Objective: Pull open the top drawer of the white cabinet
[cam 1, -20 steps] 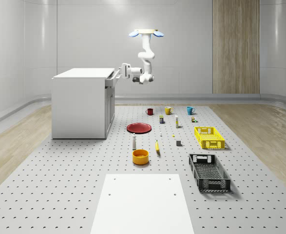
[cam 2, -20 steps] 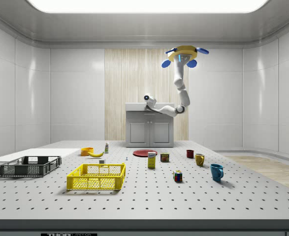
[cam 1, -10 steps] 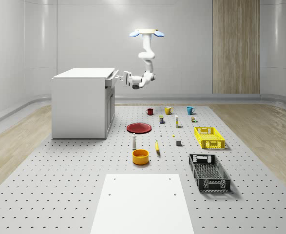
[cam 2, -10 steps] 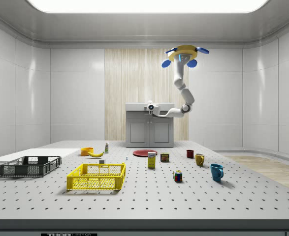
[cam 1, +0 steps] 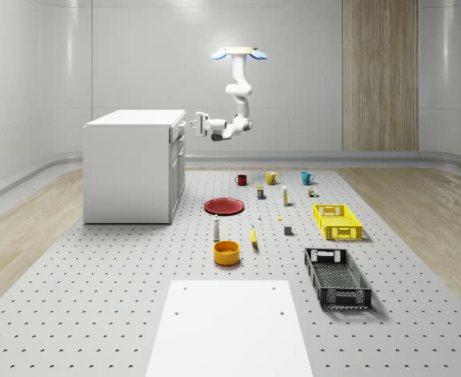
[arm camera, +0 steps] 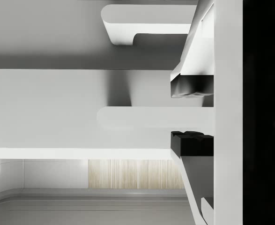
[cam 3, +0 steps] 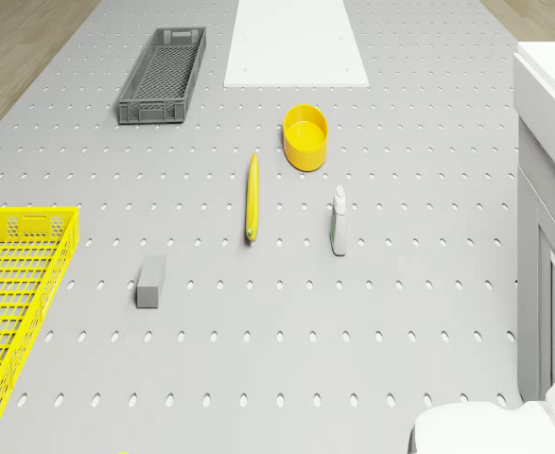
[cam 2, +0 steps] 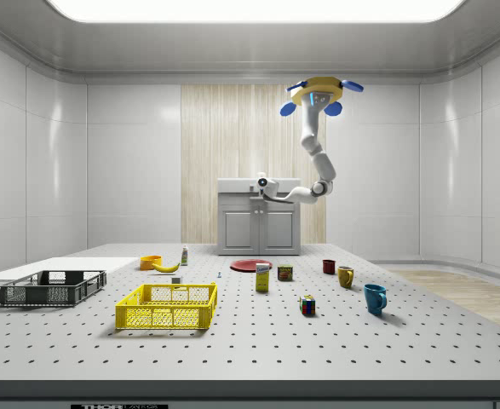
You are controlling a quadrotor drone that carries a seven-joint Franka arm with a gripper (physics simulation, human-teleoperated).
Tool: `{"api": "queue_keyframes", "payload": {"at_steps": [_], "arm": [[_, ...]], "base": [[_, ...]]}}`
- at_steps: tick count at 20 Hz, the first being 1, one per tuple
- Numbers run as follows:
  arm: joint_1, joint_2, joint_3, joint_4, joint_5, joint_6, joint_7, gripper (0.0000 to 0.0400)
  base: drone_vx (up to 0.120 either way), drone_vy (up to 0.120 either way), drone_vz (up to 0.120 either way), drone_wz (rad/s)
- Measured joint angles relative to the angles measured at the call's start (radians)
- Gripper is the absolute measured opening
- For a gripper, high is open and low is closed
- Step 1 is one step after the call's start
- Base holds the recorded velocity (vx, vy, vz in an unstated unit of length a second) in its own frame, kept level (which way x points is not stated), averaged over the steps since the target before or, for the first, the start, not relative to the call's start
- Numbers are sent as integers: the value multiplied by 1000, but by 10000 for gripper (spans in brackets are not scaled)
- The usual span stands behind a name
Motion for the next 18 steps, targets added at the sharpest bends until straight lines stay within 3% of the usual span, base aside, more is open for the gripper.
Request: {"api": "queue_keyframes", "payload": {"at_steps": [4,9,15,16,18], "arm": [[0,16,21,11,23,13,-12,224],[-1,46,54,38,51,37,-25,282],[-5,79,89,69,76,63,-36,300],[-6,83,94,73,79,66,-38,285],[-8,89,102,80,83,70,-40,214]], "base": [[0,0,0,0],[0,0,0,0],[0,0,0,0],[0,0,0,0],[0,0,0,0]]}}
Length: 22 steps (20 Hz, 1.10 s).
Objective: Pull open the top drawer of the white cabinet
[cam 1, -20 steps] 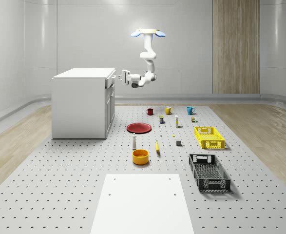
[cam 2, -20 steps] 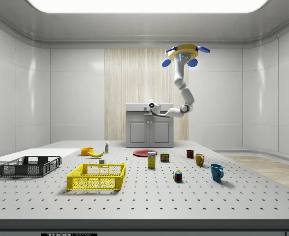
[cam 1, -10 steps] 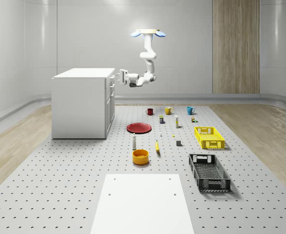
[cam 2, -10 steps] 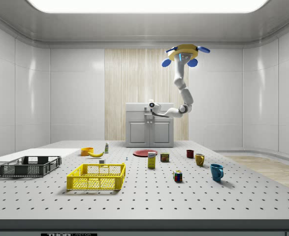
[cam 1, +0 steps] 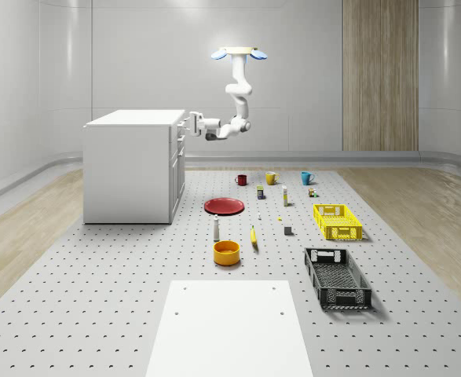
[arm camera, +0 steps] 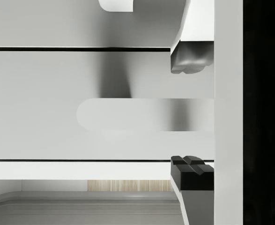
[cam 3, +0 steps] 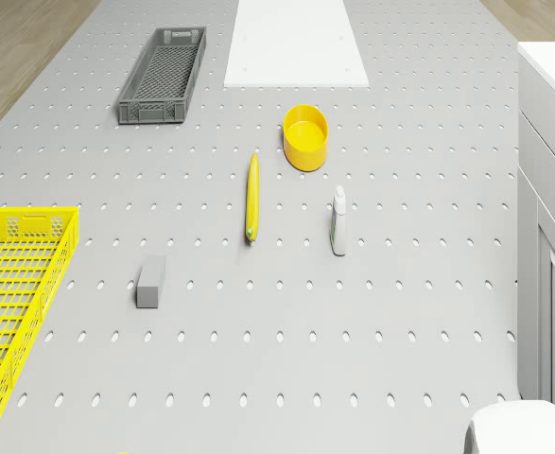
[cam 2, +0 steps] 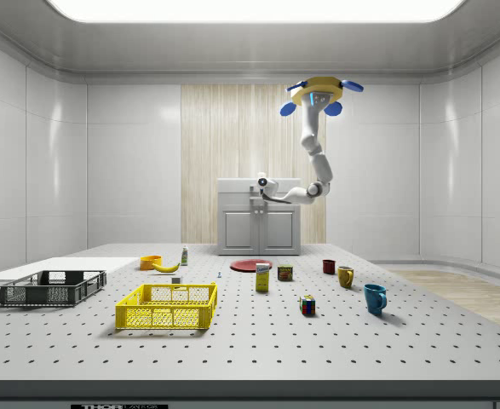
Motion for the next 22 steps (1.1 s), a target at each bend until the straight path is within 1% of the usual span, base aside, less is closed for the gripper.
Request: {"api": "queue_keyframes", "payload": {"at_steps": [1,3,7,10,12,14,19,22], "arm": [[-1,2,3,2,2,1,-1,190],[-4,5,9,6,5,3,-2,157],[-11,8,17,9,8,4,-2,124],[-16,9,22,10,10,4,-3,114],[-19,9,26,10,10,3,16,113],[-25,4,30,15,-6,5,45,134],[-32,7,37,12,8,1,26,116],[-39,-2,34,2,7,-10,36,113]], "base": [[0,0,0,0],[0,0,0,0],[0,0,0,0],[0,0,0,0],[0,0,0,0],[0,0,0,0],[0,0,0,0],[0,0,0,0]]}}
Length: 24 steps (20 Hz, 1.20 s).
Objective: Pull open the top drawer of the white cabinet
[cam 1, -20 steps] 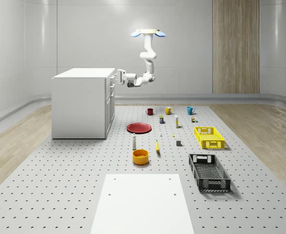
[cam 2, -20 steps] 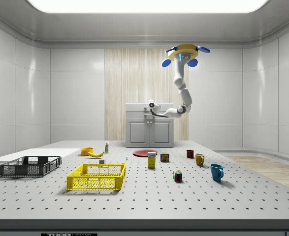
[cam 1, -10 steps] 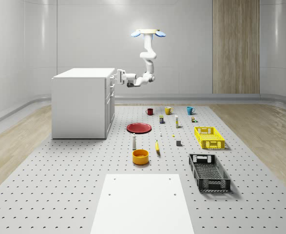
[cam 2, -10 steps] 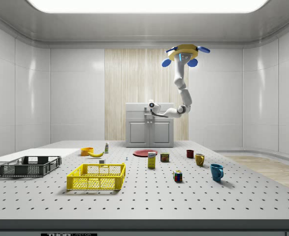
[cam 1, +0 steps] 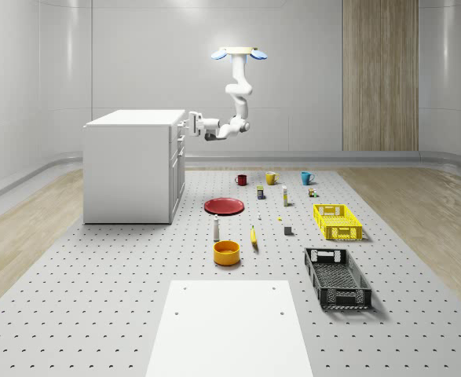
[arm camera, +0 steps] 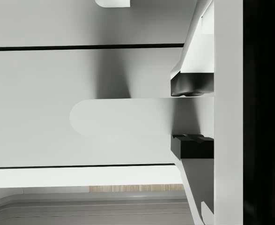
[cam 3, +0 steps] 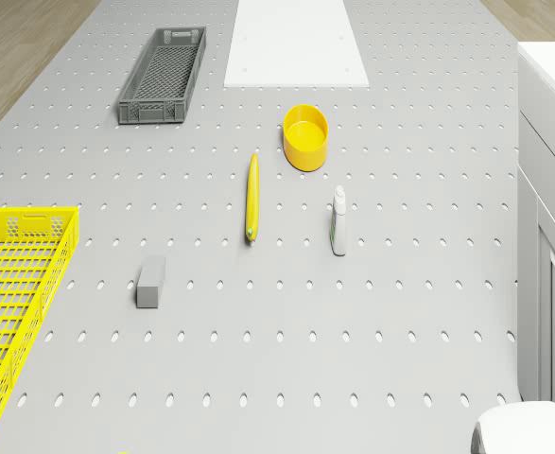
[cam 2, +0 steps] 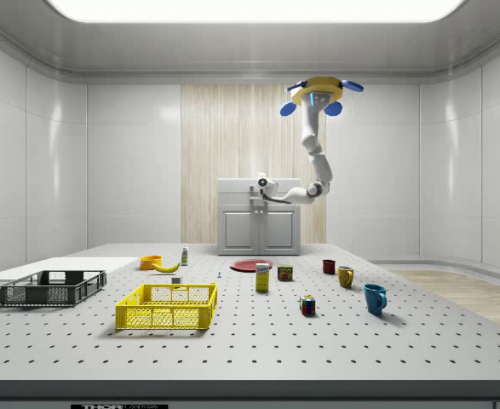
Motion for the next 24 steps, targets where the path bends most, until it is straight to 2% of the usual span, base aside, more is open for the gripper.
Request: {"api": "queue_keyframes", "payload": {"at_steps": [4,16,24], "arm": [[-10,-10,-1,-10,-1,-12,20,113],[-29,-47,-21,-47,-20,-51,-11,106],[-42,-93,-60,-91,-52,-97,0,105]], "base": [[0,0,0,0],[0,0,0,0],[0,0,0,0]]}}
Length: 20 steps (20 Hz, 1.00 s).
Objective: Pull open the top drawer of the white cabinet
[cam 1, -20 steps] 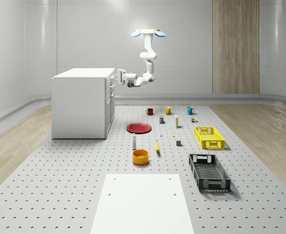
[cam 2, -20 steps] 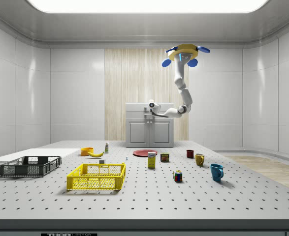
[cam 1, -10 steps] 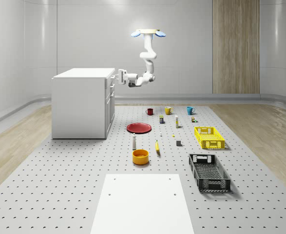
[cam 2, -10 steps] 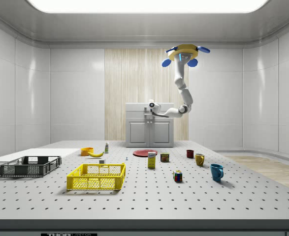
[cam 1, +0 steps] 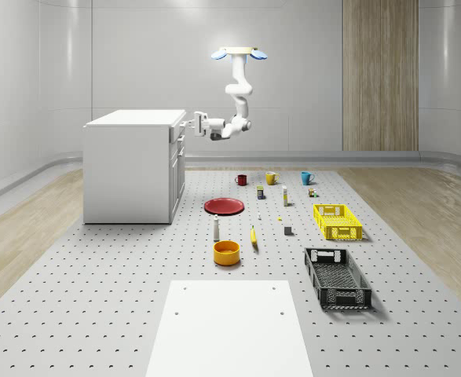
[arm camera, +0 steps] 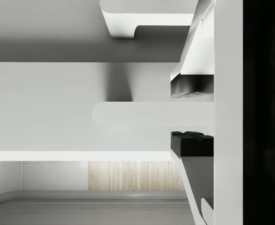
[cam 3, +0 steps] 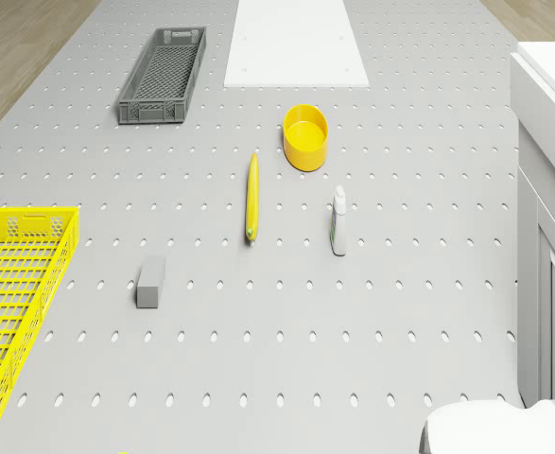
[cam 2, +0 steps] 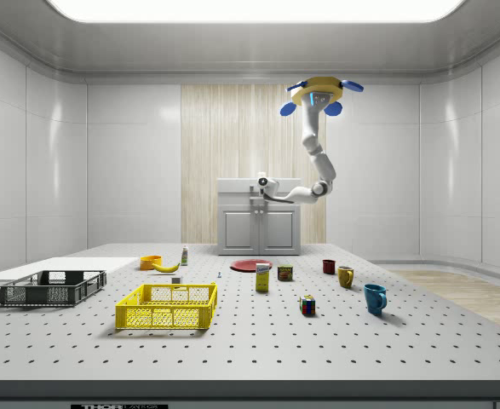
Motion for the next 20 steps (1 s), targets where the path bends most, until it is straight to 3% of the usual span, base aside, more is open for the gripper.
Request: {"api": "queue_keyframes", "payload": {"at_steps": [1,4,9,18,20], "arm": [[-1,-3,-3,-3,-2,-3,1,121],[-3,-9,-8,-9,-7,-9,2,218],[2,11,11,11,8,11,-5,280],[8,55,53,53,38,52,-19,302],[8,59,57,58,41,56,-20,235]], "base": [[0,0,0,0],[0,0,0,0],[0,0,0,0],[0,0,0,0],[0,0,0,0]]}}
